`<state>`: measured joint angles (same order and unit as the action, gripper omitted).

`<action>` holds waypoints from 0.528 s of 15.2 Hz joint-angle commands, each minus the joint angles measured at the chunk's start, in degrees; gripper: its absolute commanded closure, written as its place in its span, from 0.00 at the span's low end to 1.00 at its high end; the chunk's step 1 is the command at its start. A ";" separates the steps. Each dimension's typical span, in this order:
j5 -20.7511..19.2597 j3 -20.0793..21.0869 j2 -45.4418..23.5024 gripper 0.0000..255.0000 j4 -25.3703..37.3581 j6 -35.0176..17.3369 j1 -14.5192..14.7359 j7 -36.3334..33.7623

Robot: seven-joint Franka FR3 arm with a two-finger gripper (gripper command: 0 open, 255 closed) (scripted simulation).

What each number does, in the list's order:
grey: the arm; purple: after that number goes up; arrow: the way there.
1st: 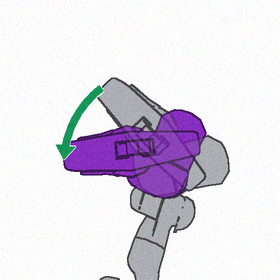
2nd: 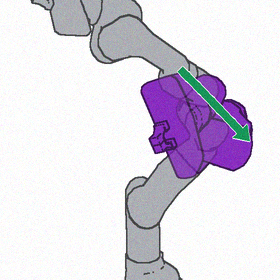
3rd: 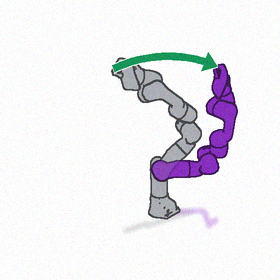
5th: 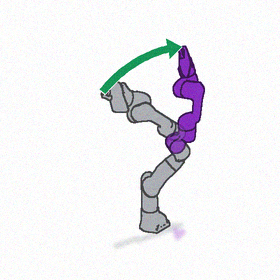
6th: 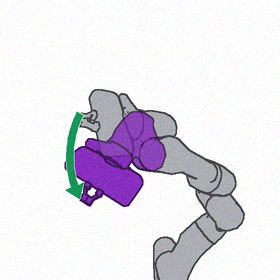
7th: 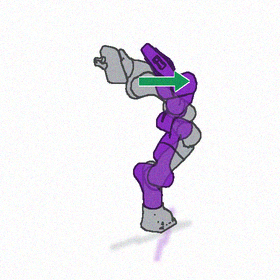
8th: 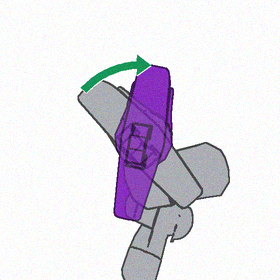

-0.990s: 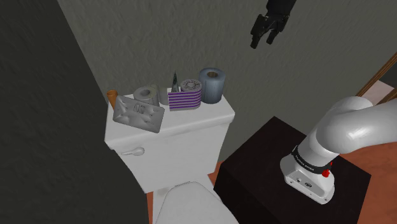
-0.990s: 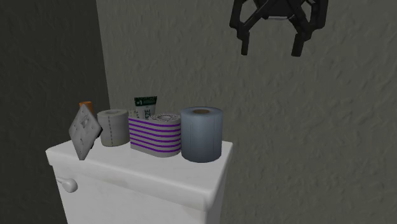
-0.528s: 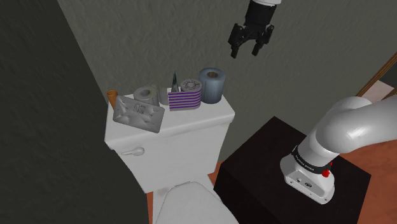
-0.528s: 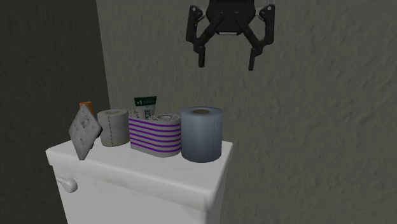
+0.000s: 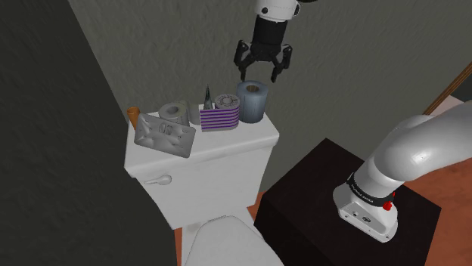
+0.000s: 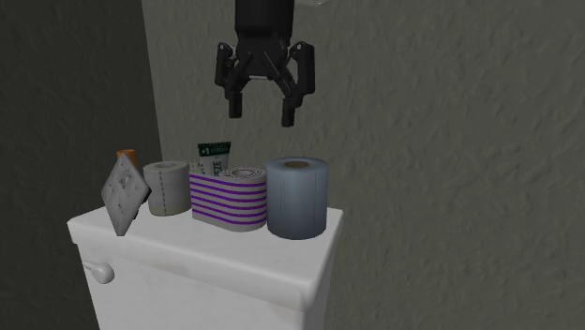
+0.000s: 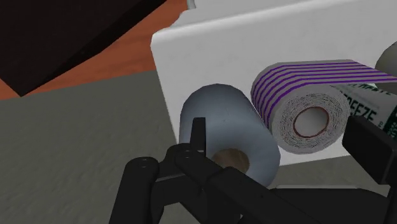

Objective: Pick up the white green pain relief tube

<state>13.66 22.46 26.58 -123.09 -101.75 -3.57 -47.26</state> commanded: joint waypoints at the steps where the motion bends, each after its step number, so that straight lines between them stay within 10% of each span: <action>1: 0.44 2.54 -3.80 0.00 2.95 -0.77 -0.69 -6.01; 8: -2.36 10.31 -19.57 0.00 14.43 -4.50 -2.19 -26.51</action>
<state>11.82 31.77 9.18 -110.01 -105.53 -5.72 -70.42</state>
